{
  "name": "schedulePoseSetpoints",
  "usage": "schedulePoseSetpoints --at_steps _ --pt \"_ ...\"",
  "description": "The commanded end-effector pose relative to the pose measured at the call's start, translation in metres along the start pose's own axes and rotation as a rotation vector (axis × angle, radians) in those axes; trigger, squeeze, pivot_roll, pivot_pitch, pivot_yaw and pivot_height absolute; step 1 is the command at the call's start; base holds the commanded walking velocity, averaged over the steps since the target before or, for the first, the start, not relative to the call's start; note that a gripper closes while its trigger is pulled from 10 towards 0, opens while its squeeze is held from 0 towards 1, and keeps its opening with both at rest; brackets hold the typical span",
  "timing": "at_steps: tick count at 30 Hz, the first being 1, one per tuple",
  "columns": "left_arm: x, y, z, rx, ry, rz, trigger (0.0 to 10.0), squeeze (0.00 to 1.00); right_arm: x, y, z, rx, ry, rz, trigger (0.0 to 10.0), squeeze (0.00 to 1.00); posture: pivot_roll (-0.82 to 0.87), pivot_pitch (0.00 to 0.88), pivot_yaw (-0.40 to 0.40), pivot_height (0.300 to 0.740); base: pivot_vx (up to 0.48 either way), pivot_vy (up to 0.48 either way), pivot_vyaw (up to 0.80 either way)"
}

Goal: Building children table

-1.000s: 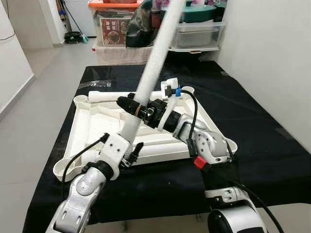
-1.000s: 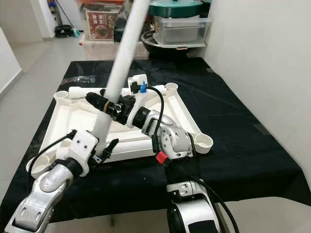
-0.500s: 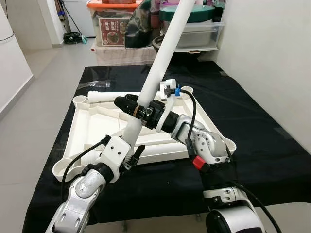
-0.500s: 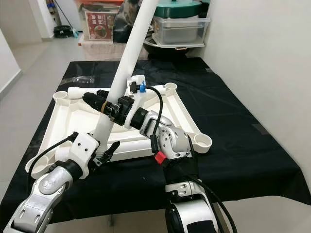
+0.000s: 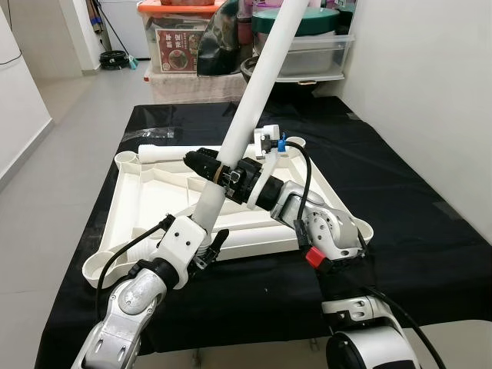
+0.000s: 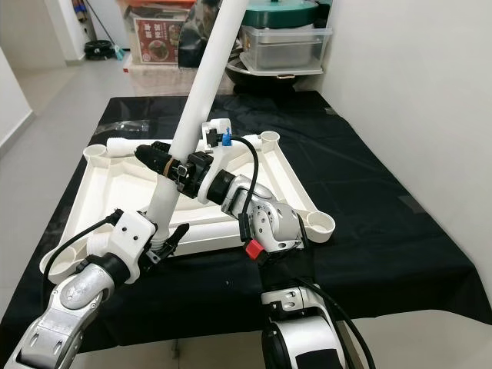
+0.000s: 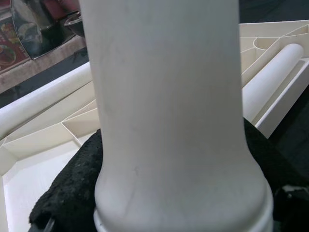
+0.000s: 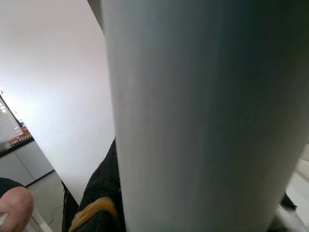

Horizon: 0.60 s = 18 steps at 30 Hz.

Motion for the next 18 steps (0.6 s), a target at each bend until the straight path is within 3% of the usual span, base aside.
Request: schedulePoseSetpoints --at_steps 1,5,6,17,18 --pt "0.007 -0.010 0.001 -0.063 -0.042 0.008 10.0 0.00 -0.015 0.009 -0.013 0.025 0.069 0.035 0.0 0.00 0.07 0.000 -0.008 0.740 0.000 0.000 0.00" --pt "0.008 -0.012 0.001 -0.074 -0.049 0.025 10.0 0.00 -0.014 0.008 -0.012 0.026 0.063 0.033 0.0 0.00 0.07 0.000 -0.011 0.740 0.000 0.000 0.00" --pt "0.010 -0.012 0.001 -0.072 -0.059 0.045 10.0 1.00 -0.013 0.008 -0.012 0.028 0.057 0.033 0.0 0.00 0.07 0.000 -0.011 0.740 0.000 0.000 0.00" --pt "-0.004 -0.015 0.003 -0.083 0.024 0.025 10.0 1.00 -0.004 0.016 -0.009 0.050 0.017 0.054 0.0 0.00 0.07 0.000 -0.012 0.740 0.000 0.000 0.00" --pt "-0.011 -0.014 0.004 -0.080 0.062 0.015 10.0 0.00 0.002 0.019 -0.006 0.060 -0.012 0.065 0.0 0.00 0.07 0.000 -0.012 0.740 0.000 0.000 0.00"
Point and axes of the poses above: a point about 5 cm out from each wrist's last joint towards the gripper, its own z axis pointing back from the gripper into the wrist, its own y axis along the axis of the wrist's last joint, x = y × z, the point moved 2 cm from there along -z, pointing out of the wrist towards the gripper, and after that the axes turned 5 degrees about z, right-handed, at the moved point
